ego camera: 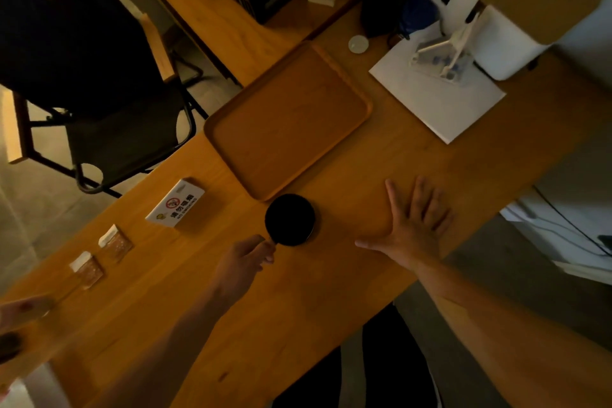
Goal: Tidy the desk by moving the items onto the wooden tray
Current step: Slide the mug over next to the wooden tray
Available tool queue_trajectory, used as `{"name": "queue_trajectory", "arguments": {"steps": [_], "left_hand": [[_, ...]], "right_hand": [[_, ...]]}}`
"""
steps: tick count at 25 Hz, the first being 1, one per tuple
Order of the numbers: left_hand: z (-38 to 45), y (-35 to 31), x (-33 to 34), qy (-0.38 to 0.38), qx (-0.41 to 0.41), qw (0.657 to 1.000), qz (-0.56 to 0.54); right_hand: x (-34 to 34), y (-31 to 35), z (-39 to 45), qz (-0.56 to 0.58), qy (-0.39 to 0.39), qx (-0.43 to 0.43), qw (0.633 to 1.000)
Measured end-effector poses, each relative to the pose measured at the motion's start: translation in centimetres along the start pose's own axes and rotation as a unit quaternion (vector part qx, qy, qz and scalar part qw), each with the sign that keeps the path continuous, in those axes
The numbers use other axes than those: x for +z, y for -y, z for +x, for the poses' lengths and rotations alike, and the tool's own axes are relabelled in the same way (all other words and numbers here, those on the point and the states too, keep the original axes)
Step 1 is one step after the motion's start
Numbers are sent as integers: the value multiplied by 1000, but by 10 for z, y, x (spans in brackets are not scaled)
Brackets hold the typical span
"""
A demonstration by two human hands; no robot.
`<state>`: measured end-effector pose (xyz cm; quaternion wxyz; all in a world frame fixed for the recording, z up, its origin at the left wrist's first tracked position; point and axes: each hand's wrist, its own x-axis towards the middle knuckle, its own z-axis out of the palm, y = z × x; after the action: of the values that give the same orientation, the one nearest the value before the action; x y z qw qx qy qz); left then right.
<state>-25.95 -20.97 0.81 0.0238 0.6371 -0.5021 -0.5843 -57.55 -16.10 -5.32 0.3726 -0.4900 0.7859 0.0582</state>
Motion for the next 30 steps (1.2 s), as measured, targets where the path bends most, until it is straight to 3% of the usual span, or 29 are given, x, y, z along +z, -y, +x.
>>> {"name": "queue_trajectory", "arguments": {"steps": [15,23,30], "left_hand": [[94,-164,81,47,100,993,40],[112,-181,99,14,143,986,78],[117,-179,107,-4,129,989,72]], "right_hand": [[3,1,-2,10,-14,21,1000],[1,2,-2,13,-8,22,1000],[0,2,-1,9,0,24,1000]]}}
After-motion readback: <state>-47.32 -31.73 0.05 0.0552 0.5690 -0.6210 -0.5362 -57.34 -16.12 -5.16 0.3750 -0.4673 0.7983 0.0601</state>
